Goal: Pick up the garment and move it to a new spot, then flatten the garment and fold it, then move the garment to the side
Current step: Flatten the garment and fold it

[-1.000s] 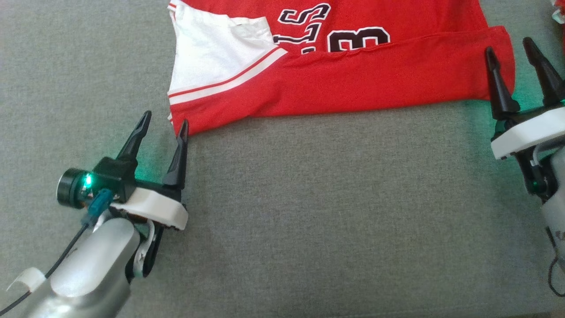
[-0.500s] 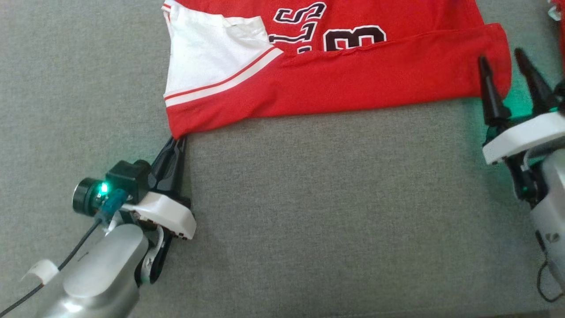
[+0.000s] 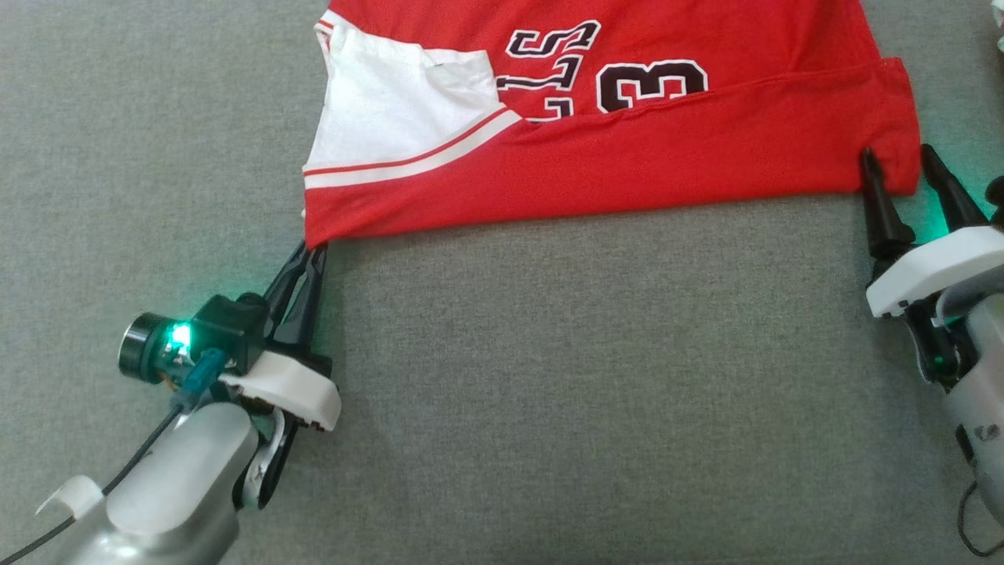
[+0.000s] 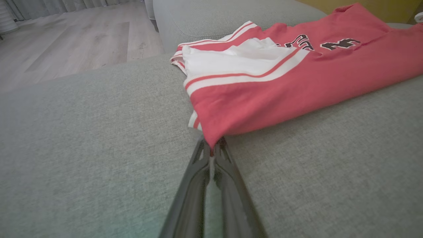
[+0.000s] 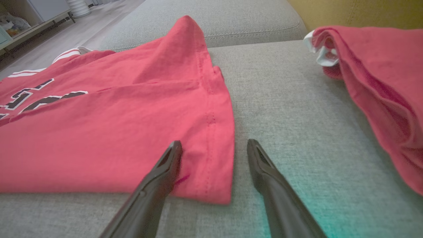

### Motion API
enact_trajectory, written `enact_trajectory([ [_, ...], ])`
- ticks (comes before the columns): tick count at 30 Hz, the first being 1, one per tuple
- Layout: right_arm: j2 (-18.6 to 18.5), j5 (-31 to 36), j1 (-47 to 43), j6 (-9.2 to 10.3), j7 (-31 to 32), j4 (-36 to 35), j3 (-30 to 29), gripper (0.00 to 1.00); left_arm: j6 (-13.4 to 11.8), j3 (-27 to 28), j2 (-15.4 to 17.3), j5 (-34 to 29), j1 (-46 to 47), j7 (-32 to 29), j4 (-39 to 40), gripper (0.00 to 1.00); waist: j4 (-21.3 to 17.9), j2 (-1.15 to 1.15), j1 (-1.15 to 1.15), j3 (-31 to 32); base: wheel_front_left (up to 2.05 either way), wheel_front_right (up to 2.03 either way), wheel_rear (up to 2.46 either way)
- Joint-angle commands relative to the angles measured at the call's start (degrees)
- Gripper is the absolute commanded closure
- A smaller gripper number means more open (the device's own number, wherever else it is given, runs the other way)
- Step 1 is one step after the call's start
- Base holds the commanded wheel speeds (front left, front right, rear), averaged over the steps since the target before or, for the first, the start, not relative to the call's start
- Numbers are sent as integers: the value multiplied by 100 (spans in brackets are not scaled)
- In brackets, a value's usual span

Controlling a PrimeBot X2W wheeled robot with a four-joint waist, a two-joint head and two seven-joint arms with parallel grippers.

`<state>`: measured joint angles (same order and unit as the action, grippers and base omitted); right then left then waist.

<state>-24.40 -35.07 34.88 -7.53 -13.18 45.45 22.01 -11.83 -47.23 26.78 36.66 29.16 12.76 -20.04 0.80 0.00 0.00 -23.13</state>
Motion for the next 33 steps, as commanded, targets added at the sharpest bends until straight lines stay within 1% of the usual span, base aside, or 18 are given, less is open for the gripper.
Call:
enact_trajectory([
  [1,-142,-51,-87,4,-82,-72,66,0,-71,229,265,-40,112,71,135,100,9,0,0,14,0,0,0],
  [4,-134,-167,-135,4,-24,-82,224,0,-91,245,312,-52,61,96,158,100,23,0,0,29,0,0,0],
  [5,-126,-245,-148,4,15,-104,279,33,-93,249,320,-57,50,105,158,100,27,0,0,35,0,0,0],
  [6,-133,-314,-159,4,30,-142,334,71,-98,247,325,-72,41,115,162,100,32,0,0,44,0,0,0],
  [7,-156,-376,-175,4,24,-196,384,100,-99,238,328,-105,37,127,173,100,40,0,0,57,0,0,0],
  [11,-299,-540,-291,4,-12,-351,489,100,-104,214,326,-205,-13,166,215,100,60,0,0,149,0,0,0],
  [14,-512,-635,-498,4,-73,-538,511,100,-118,196,354,-309,-145,194,320,100,50,0,0,264,0,0,0],
  [18,-792,-711,-898,4,-119,-865,517,100,-229,185,423,-404,-523,212,642,100,-15,0,0,439,0,0,0],
  [21,-1008,-735,-1243,4,-133,-1119,514,100,-356,169,527,-460,-918,217,957,100,-72,0,0,551,0,0,0],
  [25,-1214,-693,-1803,4,-64,-1403,405,100,-505,105,652,-539,-1458,221,1395,100,-97,0,0,686,0,0,0],
  [29,-1274,-639,-2431,4,45,-1683,126,100,-604,105,748,-542,-1920,222,1690,100,-92,0,0,756,0,0,0],
  [33,-1211,-507,-2974,4,207,-1945,-257,100,-671,56,778,-542,-2252,223,1895,100,-96,0,0,808,0,0,0],
])
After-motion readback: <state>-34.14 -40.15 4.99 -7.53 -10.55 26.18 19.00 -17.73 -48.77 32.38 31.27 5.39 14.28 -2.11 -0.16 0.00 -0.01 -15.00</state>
